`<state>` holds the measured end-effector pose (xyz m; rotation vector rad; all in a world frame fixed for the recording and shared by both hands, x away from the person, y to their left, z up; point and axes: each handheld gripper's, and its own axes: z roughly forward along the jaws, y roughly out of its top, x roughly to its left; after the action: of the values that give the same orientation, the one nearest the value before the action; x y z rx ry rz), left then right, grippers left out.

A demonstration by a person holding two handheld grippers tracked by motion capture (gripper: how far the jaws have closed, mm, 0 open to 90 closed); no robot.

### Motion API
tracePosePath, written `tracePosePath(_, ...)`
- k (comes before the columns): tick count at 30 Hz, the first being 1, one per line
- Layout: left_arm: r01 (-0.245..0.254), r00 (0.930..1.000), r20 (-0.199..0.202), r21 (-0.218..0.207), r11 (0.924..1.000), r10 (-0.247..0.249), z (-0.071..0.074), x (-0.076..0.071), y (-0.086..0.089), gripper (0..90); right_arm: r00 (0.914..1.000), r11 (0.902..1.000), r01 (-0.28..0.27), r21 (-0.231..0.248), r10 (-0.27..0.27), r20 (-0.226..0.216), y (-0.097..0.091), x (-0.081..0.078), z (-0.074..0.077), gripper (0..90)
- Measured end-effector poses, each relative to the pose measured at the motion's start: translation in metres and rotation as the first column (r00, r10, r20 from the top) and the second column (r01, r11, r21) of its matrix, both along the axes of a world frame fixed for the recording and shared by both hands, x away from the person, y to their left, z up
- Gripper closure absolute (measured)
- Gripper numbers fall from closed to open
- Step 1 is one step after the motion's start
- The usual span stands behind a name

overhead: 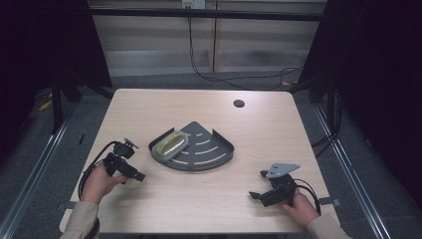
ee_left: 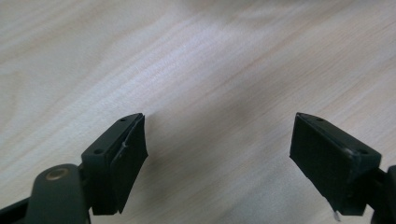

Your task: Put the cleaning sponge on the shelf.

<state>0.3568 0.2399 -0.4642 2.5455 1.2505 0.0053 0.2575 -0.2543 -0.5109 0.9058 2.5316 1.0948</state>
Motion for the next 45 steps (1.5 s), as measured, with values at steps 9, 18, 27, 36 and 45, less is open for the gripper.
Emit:
tracePosePath(9, -0.001, 0.9988, 0.049, -0.023, 0.9997, 0.002, -0.012, -0.01, 0.001, 16.8, 1.0, 1.0, 0.0, 0.0, 0.0, 0.0, 0.0, 0.0, 0.0, 11.4)
tracePosePath(18, 0.029, 0.9906, 0.134, -0.023, 0.9993, -0.026, -0.017, -0.02, 0.001, 11.3, 1.0, 1.0, 0.0, 0.0, 0.0, 0.0, 0.0, 0.0, 0.0, 11.4)
tracePosePath(27, 0.045, 0.9815, 0.188, -0.025, 0.9987, -0.039, -0.025, -0.026, -0.002, 0.0, 1.0, 1.0, 0.0, 0.0, 0.0, 0.0, 0.0, 0.0, 0.0, 11.4)
tracePosePath(36, 0.059, 0.96, 0.278, -0.096, 0.9936, -0.03, -0.031, -0.031, 0.01, 0.0, 1.0, 1.0, 0.0, 0.0, 0.0, 0.0, 0.0, 0.0, 0.0, 11.4)
tracePosePath(45, 0.08, 0.942, 0.334, -0.14, 0.9869, -0.029, -0.036, -0.033, 0.016, 0.0, 1.0, 1.0, 0.0, 0.0, 0.0, 0.0, 0.0, 0.0, 0.0, 11.4)
